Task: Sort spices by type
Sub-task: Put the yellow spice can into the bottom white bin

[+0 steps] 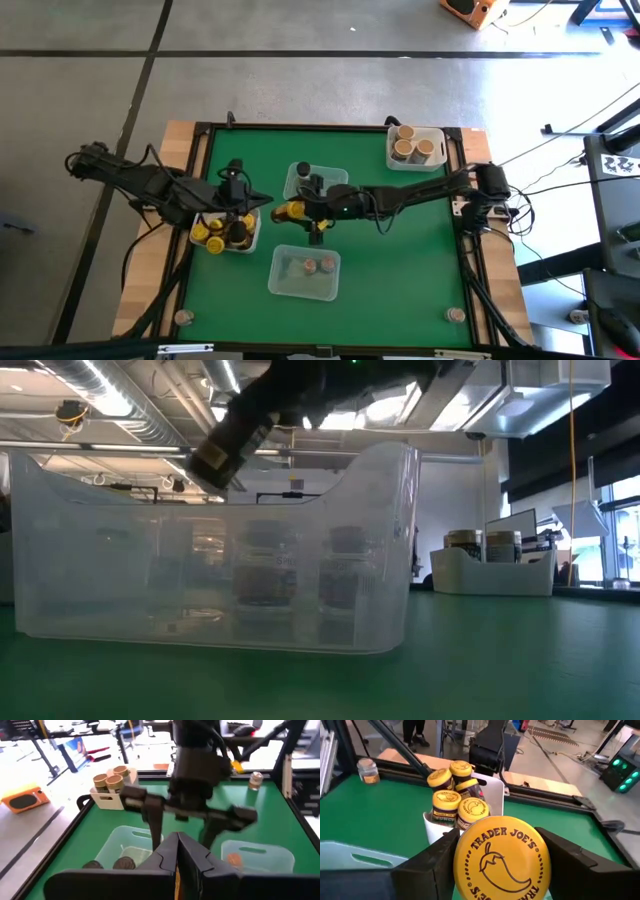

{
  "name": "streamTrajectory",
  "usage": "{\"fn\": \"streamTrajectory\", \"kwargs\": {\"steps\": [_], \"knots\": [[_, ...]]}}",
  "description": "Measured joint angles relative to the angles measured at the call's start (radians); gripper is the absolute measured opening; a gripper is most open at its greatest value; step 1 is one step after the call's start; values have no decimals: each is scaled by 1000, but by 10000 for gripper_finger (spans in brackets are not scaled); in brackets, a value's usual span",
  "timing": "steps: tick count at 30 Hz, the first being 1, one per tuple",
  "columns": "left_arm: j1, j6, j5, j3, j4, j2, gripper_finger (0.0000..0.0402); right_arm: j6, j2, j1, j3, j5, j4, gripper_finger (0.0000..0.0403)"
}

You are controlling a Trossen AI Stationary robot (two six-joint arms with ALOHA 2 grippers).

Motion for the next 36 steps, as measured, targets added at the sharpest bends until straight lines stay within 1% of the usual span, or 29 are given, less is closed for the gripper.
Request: {"fn": "streamTrajectory", "kwargs": {"steps": [2, 4, 12, 14, 17, 21, 24, 27, 30, 34, 36], "knots": [[12, -16, -1, 0, 0, 3, 11, 12, 18, -11, 1, -9, 6, 228], [23, -25, -1, 0, -8, 11, 25, 16, 43, -21, 1, -19, 22, 228], [36, -29, 8, 0, -46, 54, 120, 64, 118, -24, 0, -21, -48, 228], [36, -36, 8, 0, -57, 63, 140, 75, 119, -23, -1, -21, -93, 228], [36, -33, 8, 0, -65, 77, 159, 92, 124, -24, 0, -21, -139, 228], [36, -33, 8, 0, -64, 91, 168, 102, 126, -23, -1, -43, -174, 230], [36, -33, 8, 0, -63, 101, 168, 122, 126, -24, -1, -45, -208, 250], [36, -33, 9, 0, -64, 105, 168, 123, 126, -24, 0, -45, -205, 274], [36, -36, 9, 0, -64, 109, 168, 122, 126, -23, 0, -45, -205, 289], [36, -48, 9, 0, -64, 108, 169, 121, 126, -23, 0, -45, -213, 297], [36, -76, 26, 0, -74, 109, 169, 114, 104, -21, -1, -47, -259, 298]]}}
